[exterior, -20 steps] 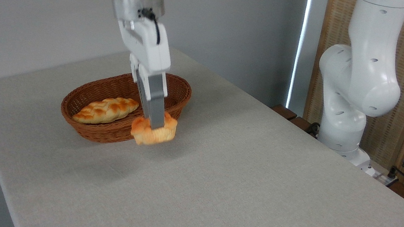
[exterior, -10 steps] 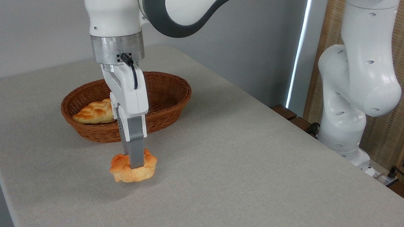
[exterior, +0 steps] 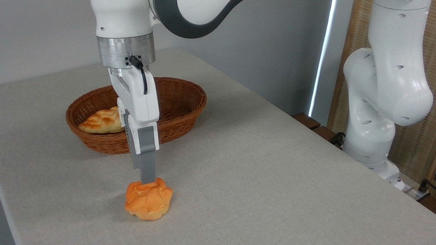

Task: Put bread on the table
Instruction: 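Open the gripper, release the bun, and raise the gripper above the basket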

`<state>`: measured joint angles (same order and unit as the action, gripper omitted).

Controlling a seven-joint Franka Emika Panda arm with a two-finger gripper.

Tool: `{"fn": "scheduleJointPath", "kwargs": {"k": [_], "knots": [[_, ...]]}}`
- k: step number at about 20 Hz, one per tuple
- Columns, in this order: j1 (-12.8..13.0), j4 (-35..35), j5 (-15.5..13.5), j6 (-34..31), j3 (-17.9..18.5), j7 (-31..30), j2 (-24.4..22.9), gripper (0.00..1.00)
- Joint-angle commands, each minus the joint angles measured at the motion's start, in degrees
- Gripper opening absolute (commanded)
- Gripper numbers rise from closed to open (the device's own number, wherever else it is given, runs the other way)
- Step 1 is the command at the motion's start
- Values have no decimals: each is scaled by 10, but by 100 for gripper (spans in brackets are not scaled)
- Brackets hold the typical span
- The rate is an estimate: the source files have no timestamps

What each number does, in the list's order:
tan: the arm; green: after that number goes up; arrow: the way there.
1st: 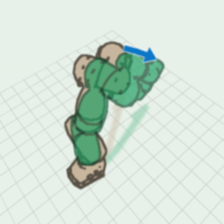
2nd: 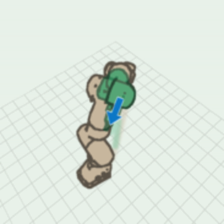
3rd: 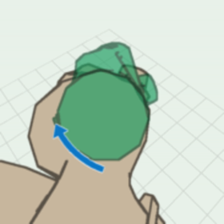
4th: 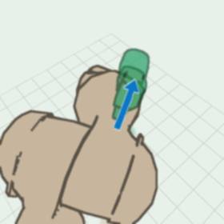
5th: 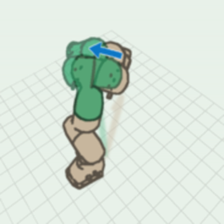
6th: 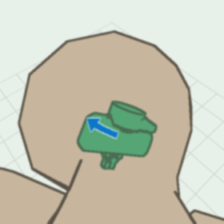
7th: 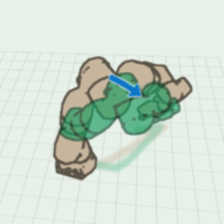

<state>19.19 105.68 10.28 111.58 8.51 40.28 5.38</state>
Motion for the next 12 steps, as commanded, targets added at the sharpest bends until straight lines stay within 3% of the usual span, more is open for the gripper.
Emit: {"fn": "scheduleJointPath", "kwargs": {"k": [1,4,5,8,12], "knots": [[-22,-35,-20,-15,-9,-36,-12,100],[-107,-76,-81,-39,-77,-46,-19,100],[-120,-92,-93,-70,-86,-46,-19,100],[-124,-146,-116,-165,-87,-63,-19,100],[-158,-151,-132,-182,-111,-106,-36,100]]}}
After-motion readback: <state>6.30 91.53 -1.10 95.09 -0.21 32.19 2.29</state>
